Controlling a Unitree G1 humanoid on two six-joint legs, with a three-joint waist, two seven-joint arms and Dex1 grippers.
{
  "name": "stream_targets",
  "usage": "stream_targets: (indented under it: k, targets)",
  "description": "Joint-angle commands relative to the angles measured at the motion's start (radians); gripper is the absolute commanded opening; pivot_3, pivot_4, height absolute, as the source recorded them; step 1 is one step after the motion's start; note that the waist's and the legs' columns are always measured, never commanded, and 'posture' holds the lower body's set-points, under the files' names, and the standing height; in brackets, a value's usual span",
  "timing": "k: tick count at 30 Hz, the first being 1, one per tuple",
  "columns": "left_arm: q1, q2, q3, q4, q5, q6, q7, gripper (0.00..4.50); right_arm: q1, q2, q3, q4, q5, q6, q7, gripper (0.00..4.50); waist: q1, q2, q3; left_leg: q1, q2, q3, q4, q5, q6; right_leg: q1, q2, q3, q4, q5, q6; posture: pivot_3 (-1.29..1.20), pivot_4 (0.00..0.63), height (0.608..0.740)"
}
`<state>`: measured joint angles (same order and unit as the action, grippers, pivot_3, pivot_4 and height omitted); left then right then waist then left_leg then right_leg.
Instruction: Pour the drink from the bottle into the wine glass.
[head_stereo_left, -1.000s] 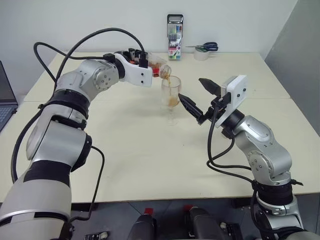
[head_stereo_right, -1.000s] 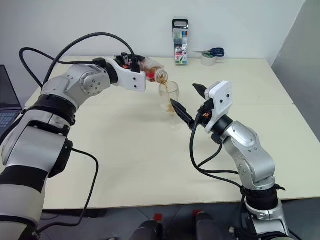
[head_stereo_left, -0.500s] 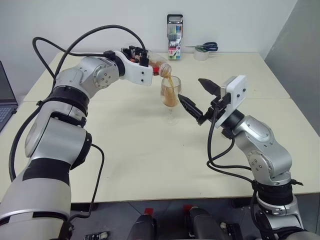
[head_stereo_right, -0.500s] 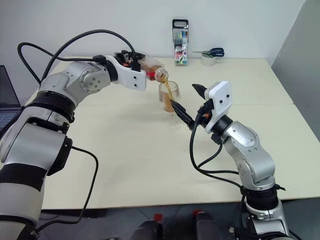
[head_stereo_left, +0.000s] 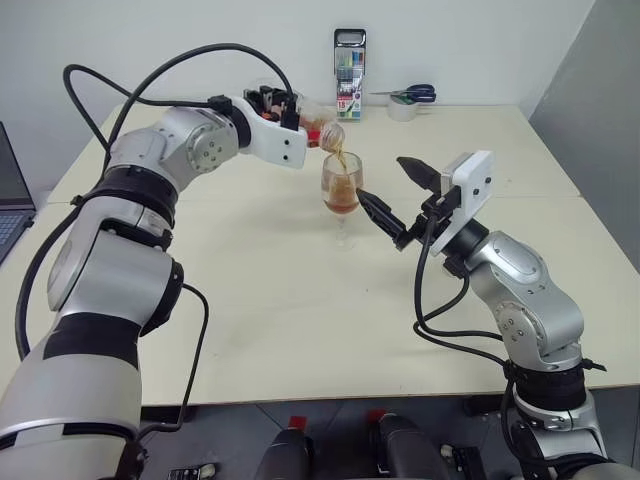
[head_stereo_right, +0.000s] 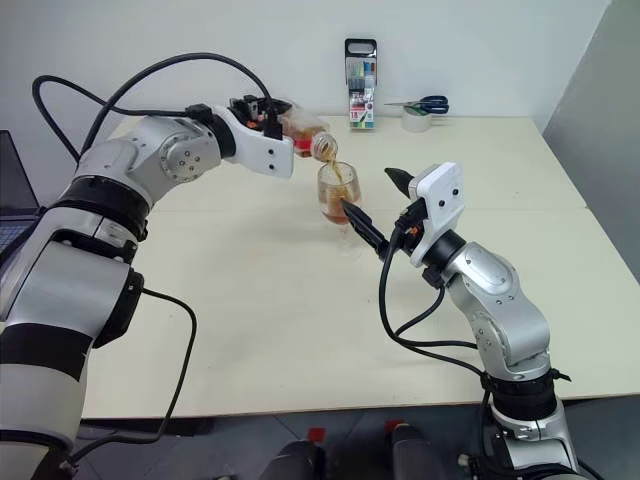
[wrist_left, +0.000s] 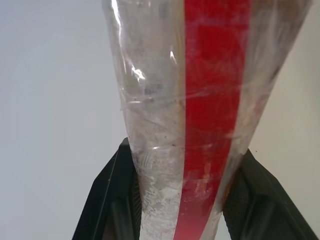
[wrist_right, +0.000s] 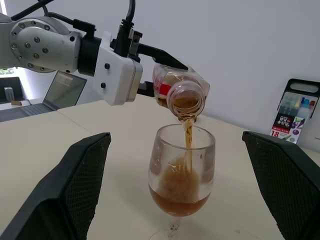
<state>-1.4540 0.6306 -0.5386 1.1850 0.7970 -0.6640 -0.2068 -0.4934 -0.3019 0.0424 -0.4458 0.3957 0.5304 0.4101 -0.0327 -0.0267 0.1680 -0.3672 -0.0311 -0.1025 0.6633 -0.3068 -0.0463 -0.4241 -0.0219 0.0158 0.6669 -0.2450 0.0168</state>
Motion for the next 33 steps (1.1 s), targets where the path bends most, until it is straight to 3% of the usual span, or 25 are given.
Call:
stream_targets:
  k: [1, 14, 22, 33]
  targets:
    - [-0.050, 0.012, 0.006, -0.005, -0.002, -0.004, 0.024, 1.66, -0.015, 0.000, -0.003, -0.038, 0.004, -0.007, -0.001, 4.50, 0.000, 0.000, 0.000, 0.000, 0.000, 0.000, 0.000, 0.000, 0.000, 0.000, 0.000, 0.000, 0.000, 0.000, 0.000, 0.00, 0.150, 0.740]
    - [-0.043, 0.005, 0.016, 0.002, -0.021, 0.003, 0.008, 1.66, -0.012, -0.002, -0.002, -0.034, 0.001, -0.011, 0.004, 4.50, 0.000, 0.000, 0.000, 0.000, 0.000, 0.000, 0.000, 0.000, 0.000, 0.000, 0.000, 0.000, 0.000, 0.000, 0.000, 0.00, 0.150, 0.740]
    - [0.020, -0.044, 0.177, -0.007, -0.259, 0.032, -0.184, 1.66, -0.025, 0.003, -0.009, -0.028, 0.003, -0.008, -0.003, 4.50, -0.002, 0.000, 0.000, 0.000, 0.000, 0.000, 0.001, 0.000, 0.000, 0.000, 0.000, 0.000, 0.001, 0.000, 0.000, 0.00, 0.150, 0.740]
    - [0.141, -0.030, 0.308, -0.149, -0.442, 0.105, -0.318, 1.66, -0.026, -0.005, -0.006, -0.009, 0.008, -0.017, 0.020, 4.50, -0.005, 0.000, 0.000, 0.000, 0.003, 0.001, 0.004, 0.000, 0.000, -0.002, 0.000, 0.001, 0.008, 0.000, 0.000, 0.00, 0.150, 0.740]
